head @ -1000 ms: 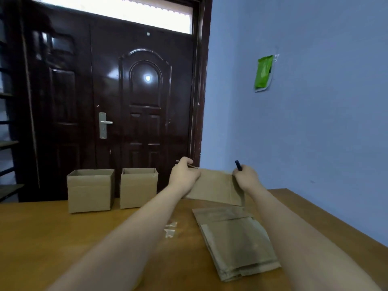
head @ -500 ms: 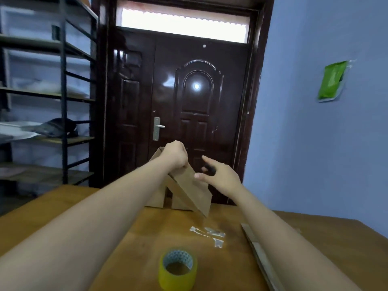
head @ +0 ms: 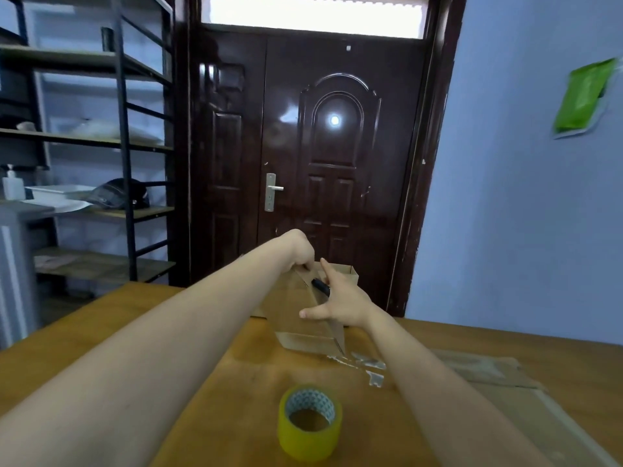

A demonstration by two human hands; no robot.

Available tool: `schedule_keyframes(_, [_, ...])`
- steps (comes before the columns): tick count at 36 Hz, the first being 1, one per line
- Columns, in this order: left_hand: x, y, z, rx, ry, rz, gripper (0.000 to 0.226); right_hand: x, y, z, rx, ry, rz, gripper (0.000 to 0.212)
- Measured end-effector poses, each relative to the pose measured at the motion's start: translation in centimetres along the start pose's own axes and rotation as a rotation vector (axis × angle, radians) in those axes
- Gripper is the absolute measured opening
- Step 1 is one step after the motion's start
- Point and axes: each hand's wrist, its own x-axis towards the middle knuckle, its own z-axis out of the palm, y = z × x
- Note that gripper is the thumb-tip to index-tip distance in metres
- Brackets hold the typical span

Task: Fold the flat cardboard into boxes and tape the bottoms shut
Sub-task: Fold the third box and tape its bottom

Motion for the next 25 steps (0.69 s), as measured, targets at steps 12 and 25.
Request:
schedule_keyframes(12, [2.5,-1.9,1.8,-0.201,0.359,0.345,0.036,1.2,4.6,0.8,0.356,0.100,0.148,0.114])
schedule_keyframes(25, [3.8,-12.8,7.8,-0.840,0.228,0.156,0.040,1.9,9.8,4.5,0.725,-0.049,0.206,0.118])
